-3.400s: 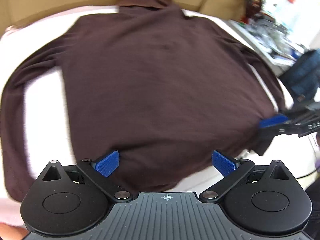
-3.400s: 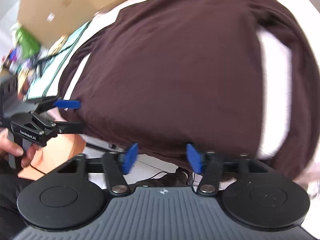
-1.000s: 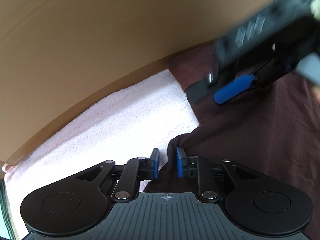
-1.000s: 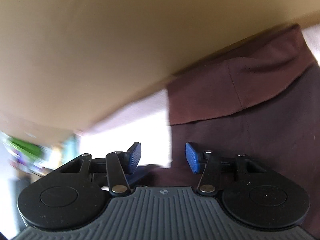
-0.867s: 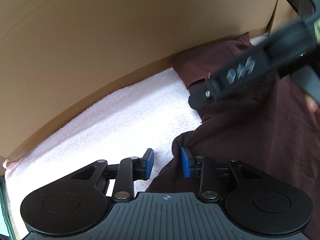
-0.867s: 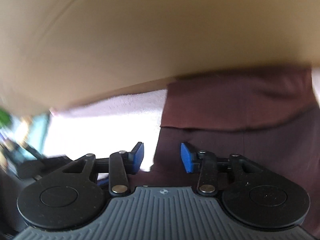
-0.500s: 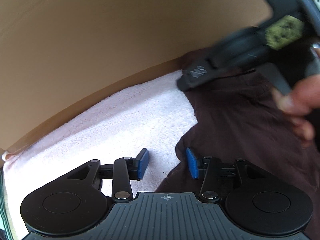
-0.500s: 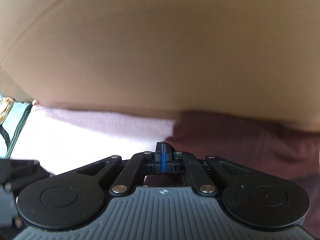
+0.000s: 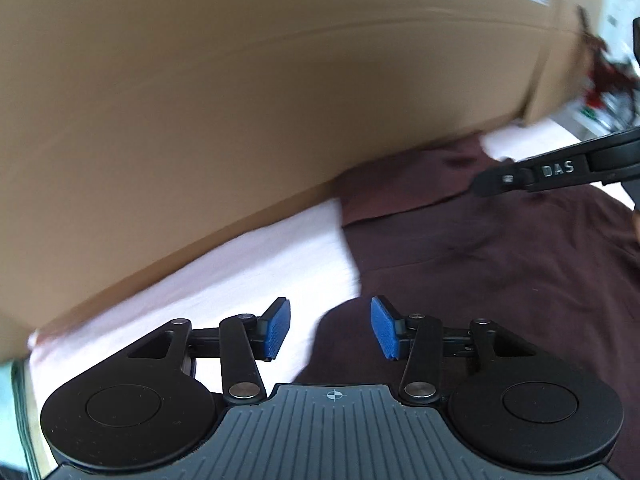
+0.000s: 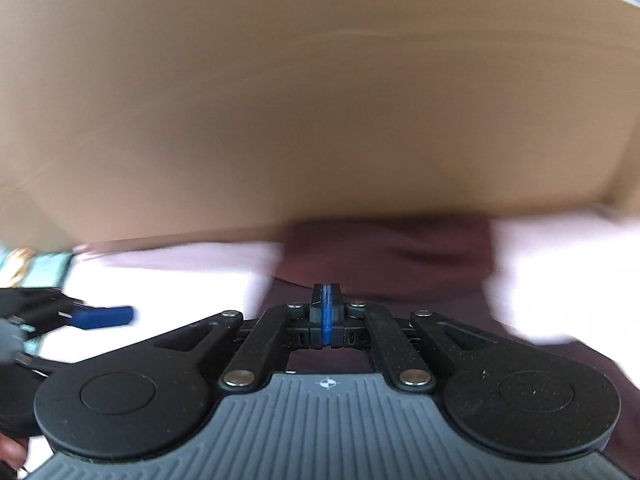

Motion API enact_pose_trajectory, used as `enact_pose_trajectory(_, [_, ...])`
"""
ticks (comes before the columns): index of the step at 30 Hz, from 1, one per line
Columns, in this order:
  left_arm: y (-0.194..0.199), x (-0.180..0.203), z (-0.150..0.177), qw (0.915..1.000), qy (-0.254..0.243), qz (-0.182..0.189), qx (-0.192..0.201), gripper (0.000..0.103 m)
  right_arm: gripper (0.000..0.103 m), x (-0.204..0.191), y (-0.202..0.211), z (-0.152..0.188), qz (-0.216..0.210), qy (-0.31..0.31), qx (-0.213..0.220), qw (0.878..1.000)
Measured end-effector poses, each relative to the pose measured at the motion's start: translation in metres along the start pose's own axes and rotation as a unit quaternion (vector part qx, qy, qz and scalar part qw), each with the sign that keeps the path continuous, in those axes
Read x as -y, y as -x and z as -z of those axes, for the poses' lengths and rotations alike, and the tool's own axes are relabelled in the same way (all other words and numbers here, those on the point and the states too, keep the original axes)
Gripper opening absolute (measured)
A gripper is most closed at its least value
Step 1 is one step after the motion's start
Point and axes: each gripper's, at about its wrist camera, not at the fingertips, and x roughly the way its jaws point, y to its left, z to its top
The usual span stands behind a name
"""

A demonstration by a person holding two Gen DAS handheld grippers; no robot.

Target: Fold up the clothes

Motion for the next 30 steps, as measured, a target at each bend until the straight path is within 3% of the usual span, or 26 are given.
enact_pose_trajectory(4, [-0.03,0.021,-0.002,0.9992,-0.028,0.009,-0.026,0.064,0.0,0.035,-0.019,0.006,0.043,0.009,-0.046,0.998])
enact_pose_trajectory(7, [-0.044,0.034,0.006,0.9985,-0.023,-0.006,-0.049,0.063,0.0,0.053,-0.033,0.002,0.062,-0.005,-0.039,0.997])
enact_pose_trajectory(11, [-0.047,0.023,0.015,0.9977,0.017,-0.037,-0.054,0.086,0.0,0.056,-0.043,-0.008,0.065,-0.011,-0.026,0.998])
enact_pose_trajectory(14, [-0.045,0.01,0.018,0.9947,0.057,-0.061,-0.06,0.085,0.0,0.053,-0.041,-0.007,0.064,-0.007,-0.026,0.998])
enact_pose_trajectory(16, [-0.034,0.01,0.018,0.9934,0.065,-0.077,-0.055,0.081,0.0,0.056,-0.031,-0.005,0.055,-0.034,-0.019,0.998])
enact_pose_trajectory(17, [-0.024,0.012,0.019,0.9932,0.074,-0.077,-0.047,0.081,0.006,0.058,-0.021,-0.004,0.052,-0.047,-0.01,0.997])
enact_pose_trajectory(22, [0.031,0.029,0.025,0.9892,0.135,-0.056,0.007,0.087,0.007,0.059,0.03,0.029,0.006,-0.084,-0.006,0.996])
enact_pose_trajectory(27, [0.048,0.066,0.047,0.9871,0.15,-0.054,-0.015,0.088,0.01,0.073,0.029,0.068,0.008,-0.062,-0.073,0.995])
enact_pose_trajectory(30, [0.063,0.078,0.068,0.9822,0.181,-0.047,-0.02,0.088,0.008,0.087,0.035,0.086,0.009,-0.078,-0.074,0.994])
